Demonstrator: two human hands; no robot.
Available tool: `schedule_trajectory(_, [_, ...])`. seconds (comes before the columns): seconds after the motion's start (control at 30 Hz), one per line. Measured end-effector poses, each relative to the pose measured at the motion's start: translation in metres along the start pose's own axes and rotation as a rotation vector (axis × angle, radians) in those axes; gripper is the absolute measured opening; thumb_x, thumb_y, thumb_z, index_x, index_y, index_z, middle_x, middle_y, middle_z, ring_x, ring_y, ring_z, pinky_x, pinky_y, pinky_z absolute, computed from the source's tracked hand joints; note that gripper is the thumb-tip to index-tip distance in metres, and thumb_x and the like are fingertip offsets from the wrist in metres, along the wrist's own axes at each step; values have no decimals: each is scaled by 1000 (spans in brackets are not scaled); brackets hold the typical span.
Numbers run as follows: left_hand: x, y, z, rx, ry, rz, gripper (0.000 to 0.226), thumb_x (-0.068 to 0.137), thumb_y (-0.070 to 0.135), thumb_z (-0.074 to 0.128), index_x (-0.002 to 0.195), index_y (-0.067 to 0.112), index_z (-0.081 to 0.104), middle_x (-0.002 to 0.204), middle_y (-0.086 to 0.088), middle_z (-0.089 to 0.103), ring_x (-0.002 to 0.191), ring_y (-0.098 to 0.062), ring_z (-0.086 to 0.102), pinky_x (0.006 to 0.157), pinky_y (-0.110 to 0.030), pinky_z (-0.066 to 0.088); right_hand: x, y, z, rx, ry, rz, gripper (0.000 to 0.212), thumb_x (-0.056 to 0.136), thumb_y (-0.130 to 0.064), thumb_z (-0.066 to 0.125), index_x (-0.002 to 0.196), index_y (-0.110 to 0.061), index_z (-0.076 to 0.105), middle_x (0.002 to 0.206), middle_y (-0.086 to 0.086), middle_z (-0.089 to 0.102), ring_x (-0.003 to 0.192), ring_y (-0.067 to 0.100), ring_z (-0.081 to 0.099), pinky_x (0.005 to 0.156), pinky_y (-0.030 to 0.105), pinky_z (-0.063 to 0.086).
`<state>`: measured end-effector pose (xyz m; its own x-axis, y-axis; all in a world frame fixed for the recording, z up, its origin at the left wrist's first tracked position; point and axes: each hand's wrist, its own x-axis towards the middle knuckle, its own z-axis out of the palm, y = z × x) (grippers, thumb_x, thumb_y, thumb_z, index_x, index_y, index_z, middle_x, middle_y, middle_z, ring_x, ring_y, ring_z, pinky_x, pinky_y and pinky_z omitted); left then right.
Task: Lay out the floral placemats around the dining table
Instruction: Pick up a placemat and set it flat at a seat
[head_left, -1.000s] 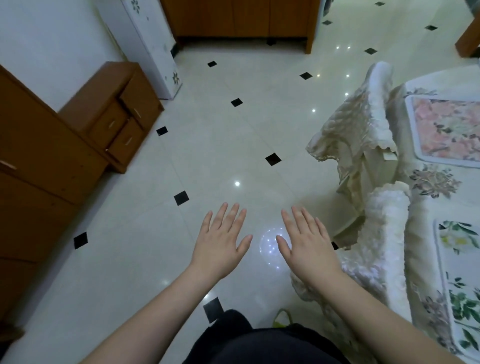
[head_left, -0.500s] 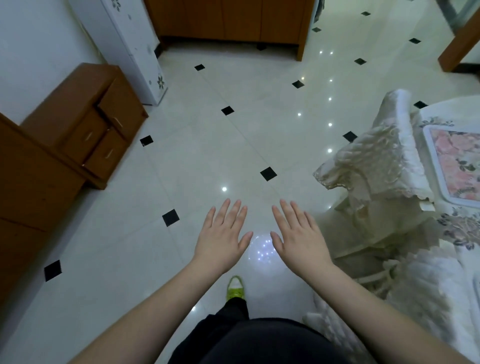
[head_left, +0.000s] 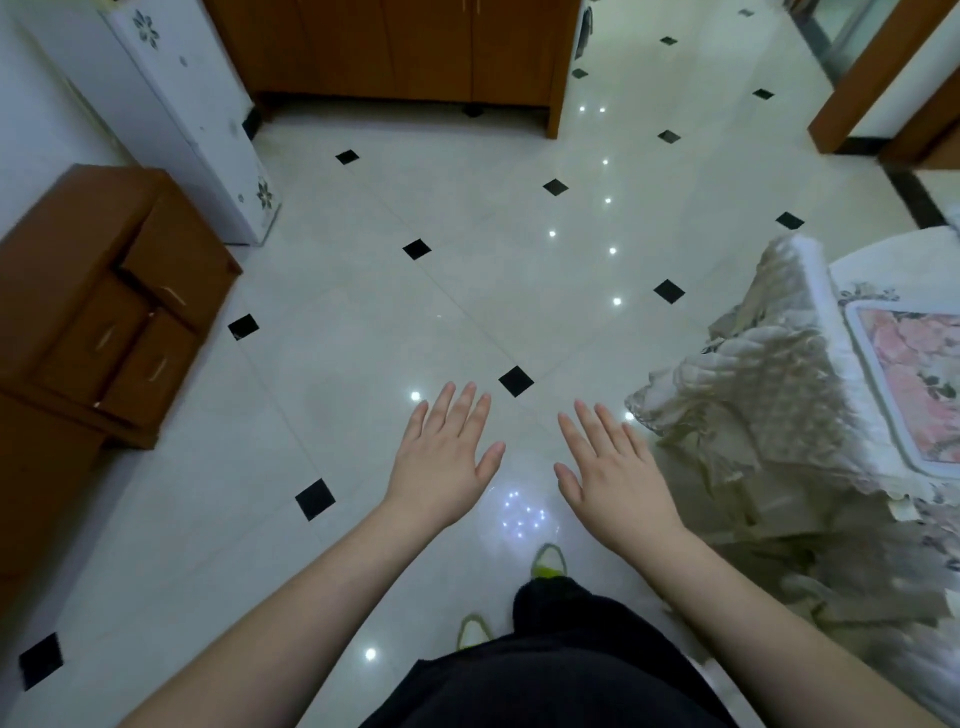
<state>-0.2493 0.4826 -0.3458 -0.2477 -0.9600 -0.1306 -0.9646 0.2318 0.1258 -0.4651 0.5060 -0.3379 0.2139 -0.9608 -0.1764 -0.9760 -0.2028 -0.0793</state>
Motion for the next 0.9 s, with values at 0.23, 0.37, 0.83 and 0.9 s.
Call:
schedule_trajectory(0.23, [104,-1,-8,54,-3,65,67,101,56,16,159,24,5,167,5,1,153,-16,-8,120,-36,-8,84,45,-14,11,18,-16,58,103,-40,35,156,-18,24,164,5,15,152,25,13,121,41,10])
schedule_trajectory(0.37, [171,13,-17,83,-27,112,67,101,56,17,158,24,8,167,5,4,153,-15,-7,120,-36,-7,137,86,-25,47,26,35,58,103,-40,31,156,-19,22,165,3,12,152,23,10,121,40,7])
schedule_trajectory(0.83, [353,25,-49,112,-31,142,68,101,57,15,159,24,3,167,5,0,152,-15,-9,121,-37,-8,288,164,-61,137,14,177,58,104,-45,22,158,-25,11,166,-2,4,153,19,2,122,37,5])
schedule_trajectory(0.9, [377,17,-51,110,-33,155,68,101,57,15,159,24,3,167,4,0,153,-16,-9,120,-37,-8,311,166,-66,136,4,180,58,104,-44,21,158,-25,9,166,-3,3,153,18,0,122,37,5])
